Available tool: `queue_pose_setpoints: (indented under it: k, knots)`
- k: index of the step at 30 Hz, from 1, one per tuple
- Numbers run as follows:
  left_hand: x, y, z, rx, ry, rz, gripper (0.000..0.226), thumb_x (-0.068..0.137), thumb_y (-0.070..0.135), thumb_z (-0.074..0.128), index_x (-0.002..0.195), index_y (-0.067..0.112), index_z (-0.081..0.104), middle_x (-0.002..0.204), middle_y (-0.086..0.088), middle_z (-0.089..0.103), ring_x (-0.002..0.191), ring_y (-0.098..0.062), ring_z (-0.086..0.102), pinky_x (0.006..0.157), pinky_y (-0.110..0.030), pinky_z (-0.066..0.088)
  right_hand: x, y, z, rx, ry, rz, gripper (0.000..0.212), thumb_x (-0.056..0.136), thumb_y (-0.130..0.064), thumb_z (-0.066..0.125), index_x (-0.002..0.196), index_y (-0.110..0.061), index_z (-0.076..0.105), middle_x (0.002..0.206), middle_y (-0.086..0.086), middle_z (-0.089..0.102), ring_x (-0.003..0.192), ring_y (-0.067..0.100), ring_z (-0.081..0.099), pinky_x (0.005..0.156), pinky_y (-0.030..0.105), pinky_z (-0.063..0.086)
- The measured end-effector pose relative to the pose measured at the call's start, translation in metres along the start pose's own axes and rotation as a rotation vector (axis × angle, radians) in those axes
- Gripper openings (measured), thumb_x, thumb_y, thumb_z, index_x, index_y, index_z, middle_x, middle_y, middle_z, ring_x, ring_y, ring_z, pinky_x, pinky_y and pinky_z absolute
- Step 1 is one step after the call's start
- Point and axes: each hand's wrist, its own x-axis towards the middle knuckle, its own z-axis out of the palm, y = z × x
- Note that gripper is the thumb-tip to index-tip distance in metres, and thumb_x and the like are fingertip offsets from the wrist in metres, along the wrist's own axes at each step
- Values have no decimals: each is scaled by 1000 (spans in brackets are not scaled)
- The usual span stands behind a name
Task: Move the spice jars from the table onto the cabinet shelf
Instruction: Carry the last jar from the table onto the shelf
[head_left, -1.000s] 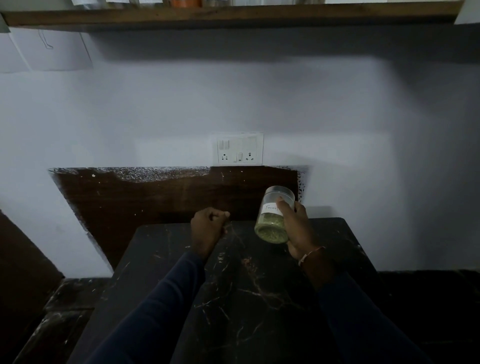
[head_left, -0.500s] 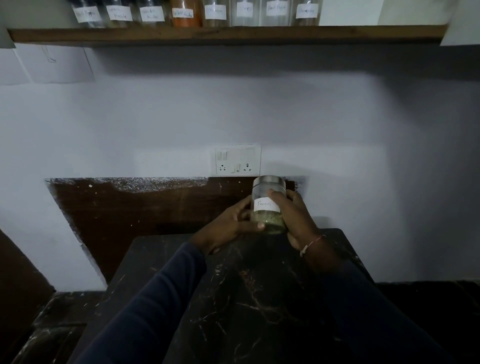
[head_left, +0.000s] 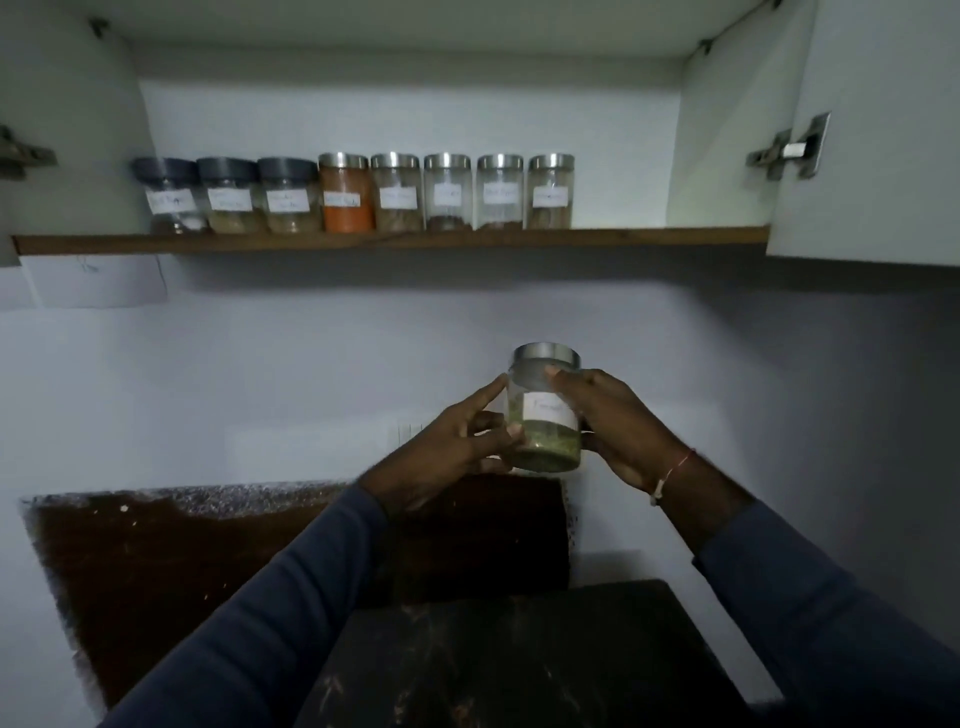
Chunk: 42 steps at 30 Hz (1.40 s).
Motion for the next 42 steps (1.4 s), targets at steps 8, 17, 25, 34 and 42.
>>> queue_pose_setpoints:
  k: [8, 17, 25, 34, 42]
  knots:
    - [79, 94, 0, 177, 54, 297, 69, 92, 17, 63, 146, 42, 27, 118, -2, 66, 101, -10, 68, 76, -23, 57, 43, -105, -29, -79, 109, -336, 50, 87, -38, 67, 131, -27, 46, 114, 1, 66, 96, 17, 70, 68, 30, 59]
    - [186, 172, -22, 937, 419, 603, 44, 98, 40, 48, 138, 22, 50, 119, -7, 67, 110, -21, 62, 93, -36, 49, 136, -192, -66, -281, 330, -582, 40, 80, -44, 72, 110, -27, 50, 108, 10, 67, 94, 27, 69, 86, 50, 57]
    - [247, 159, -32, 1258, 170, -261, 77, 85, 70, 29, 147, 24, 34, 155, -10, 31, 139, -30, 33, 112, -46, 28, 214, -181, -94, -723, 344, -515, 38, 84, -40, 68, 112, -23, 48, 100, -1, 59, 83, 13, 58, 65, 25, 47]
    - [275, 154, -34, 926, 89, -333, 72, 92, 62, 42, 148, 18, 32, 154, -10, 31, 137, -27, 35, 111, -38, 25, 296, -193, -105, -1043, 296, -294, 46, 91, -34, 64, 123, -10, 41, 116, 15, 60, 105, 32, 60, 89, 41, 49]
    - [279, 149, -40, 878, 33, -336, 73, 88, 66, 43, 145, 20, 40, 148, -11, 43, 132, -29, 44, 114, -44, 29, 326, -193, -111, -1165, 326, -224, 48, 94, -33, 60, 129, -8, 40, 120, 17, 60, 103, 30, 59, 81, 35, 45]
